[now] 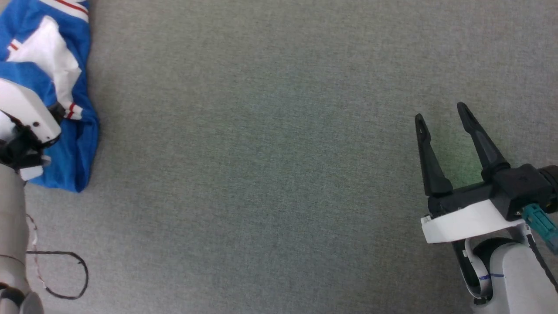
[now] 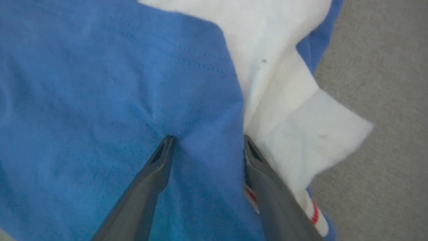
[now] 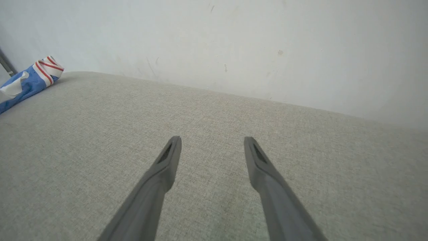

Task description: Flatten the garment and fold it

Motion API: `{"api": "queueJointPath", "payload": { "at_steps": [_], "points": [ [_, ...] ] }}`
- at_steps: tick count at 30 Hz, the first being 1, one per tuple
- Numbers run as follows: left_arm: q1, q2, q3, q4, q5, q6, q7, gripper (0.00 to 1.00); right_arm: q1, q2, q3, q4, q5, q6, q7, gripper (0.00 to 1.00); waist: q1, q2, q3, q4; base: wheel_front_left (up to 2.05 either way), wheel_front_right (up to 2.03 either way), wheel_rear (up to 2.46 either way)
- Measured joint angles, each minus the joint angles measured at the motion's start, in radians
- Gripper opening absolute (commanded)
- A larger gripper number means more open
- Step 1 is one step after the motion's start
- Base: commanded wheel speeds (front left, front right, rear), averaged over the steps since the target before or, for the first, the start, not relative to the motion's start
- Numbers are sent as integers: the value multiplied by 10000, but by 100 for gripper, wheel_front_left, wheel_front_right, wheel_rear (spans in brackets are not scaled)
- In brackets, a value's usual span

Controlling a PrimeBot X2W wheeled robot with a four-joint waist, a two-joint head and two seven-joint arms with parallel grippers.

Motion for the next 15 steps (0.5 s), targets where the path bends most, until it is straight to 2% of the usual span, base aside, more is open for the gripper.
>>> {"api": "queueJointPath", "payload": {
  "at_steps": [3,4,5,6,10,15],
  "points": [
    [-79,265,-174,69,-71,-58,474,100,-4,2,-12,2,40,0,-19,100,-3,0,59,-167,0,0,0],
    [-105,324,-240,71,-90,-58,625,67,-4,0,-23,10,52,0,-21,100,-3,0,61,-212,0,0,0],
    [-113,378,-290,69,-92,-58,708,29,-4,0,-40,19,73,0,-31,100,-2,1,54,-245,0,0,0],
    [-115,401,-324,67,-96,-58,736,0,-4,0,-61,35,86,0,-35,100,-2,1,32,-265,0,0,0],
    [-98,407,-479,67,-125,-58,773,0,-2,0,-128,100,117,0,-107,100,0,1,-143,-292,0,0,0],
    [105,384,-834,-73,276,107,-322,0,43,0,-186,374,313,0,-263,100,0,1,-576,-278,0,0,0]
  ]
}}
